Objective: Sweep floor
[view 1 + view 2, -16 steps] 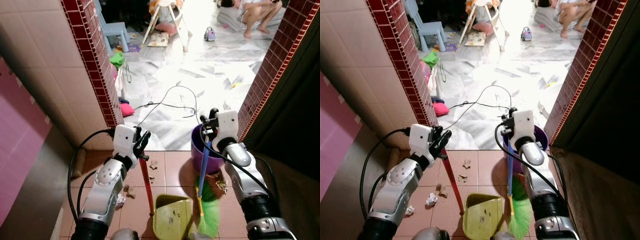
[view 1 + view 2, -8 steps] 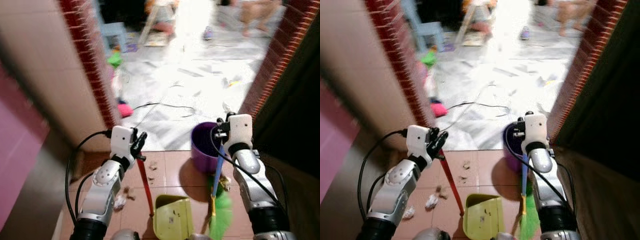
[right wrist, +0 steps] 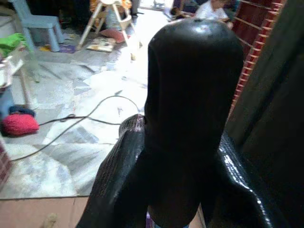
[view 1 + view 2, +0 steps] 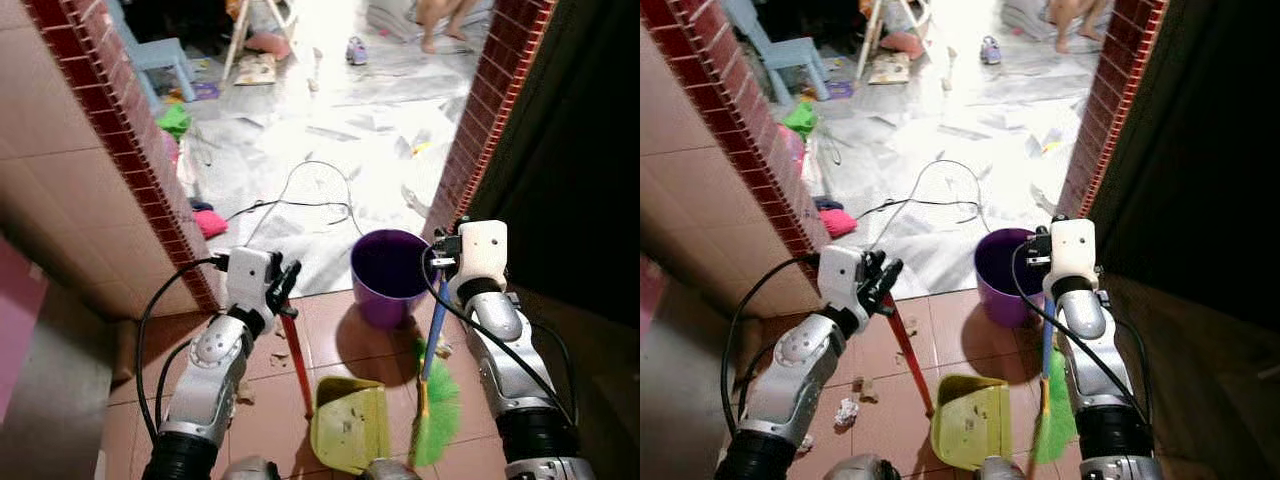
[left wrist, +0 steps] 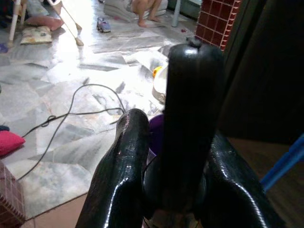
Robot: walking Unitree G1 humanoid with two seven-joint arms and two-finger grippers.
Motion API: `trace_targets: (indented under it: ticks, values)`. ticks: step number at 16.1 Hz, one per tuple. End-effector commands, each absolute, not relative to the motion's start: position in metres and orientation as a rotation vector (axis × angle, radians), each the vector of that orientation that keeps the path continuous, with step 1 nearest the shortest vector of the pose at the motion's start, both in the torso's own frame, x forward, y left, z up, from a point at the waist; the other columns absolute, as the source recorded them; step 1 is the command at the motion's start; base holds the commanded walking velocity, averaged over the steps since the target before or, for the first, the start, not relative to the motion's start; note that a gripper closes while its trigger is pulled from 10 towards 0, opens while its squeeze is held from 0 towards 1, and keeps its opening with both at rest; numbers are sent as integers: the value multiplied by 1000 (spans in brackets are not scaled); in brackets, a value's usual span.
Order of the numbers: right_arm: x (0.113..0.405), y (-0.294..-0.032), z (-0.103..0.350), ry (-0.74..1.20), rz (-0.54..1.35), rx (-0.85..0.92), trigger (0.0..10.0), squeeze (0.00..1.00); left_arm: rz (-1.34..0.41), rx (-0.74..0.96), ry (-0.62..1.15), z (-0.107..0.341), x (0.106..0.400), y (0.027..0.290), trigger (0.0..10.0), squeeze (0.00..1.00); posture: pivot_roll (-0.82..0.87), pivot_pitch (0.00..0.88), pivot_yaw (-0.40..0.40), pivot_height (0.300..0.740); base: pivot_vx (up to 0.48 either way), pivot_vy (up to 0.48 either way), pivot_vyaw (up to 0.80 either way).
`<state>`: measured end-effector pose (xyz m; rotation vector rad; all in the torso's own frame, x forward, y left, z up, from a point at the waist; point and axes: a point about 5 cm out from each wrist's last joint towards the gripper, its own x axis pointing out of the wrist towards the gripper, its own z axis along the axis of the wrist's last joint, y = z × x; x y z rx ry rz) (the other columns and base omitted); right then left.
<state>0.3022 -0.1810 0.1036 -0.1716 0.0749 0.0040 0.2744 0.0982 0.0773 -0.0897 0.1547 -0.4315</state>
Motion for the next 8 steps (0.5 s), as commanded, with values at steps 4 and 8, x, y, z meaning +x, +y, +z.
trace_targets:
  ticks: [4, 8]
  values:
    - [302, -175, 100, 97, 30, -155, 10000, 0, -472, -99, 156, 79, 272, 93, 10000, 0, -133, 0, 53, 740, 0, 0, 0]
    - [302, -175, 98, 108, 34, -153, 10000, 0, -482, -106, 169, 77, 271, 91, 10000, 0, -132, 0, 49, 740, 0, 0, 0]
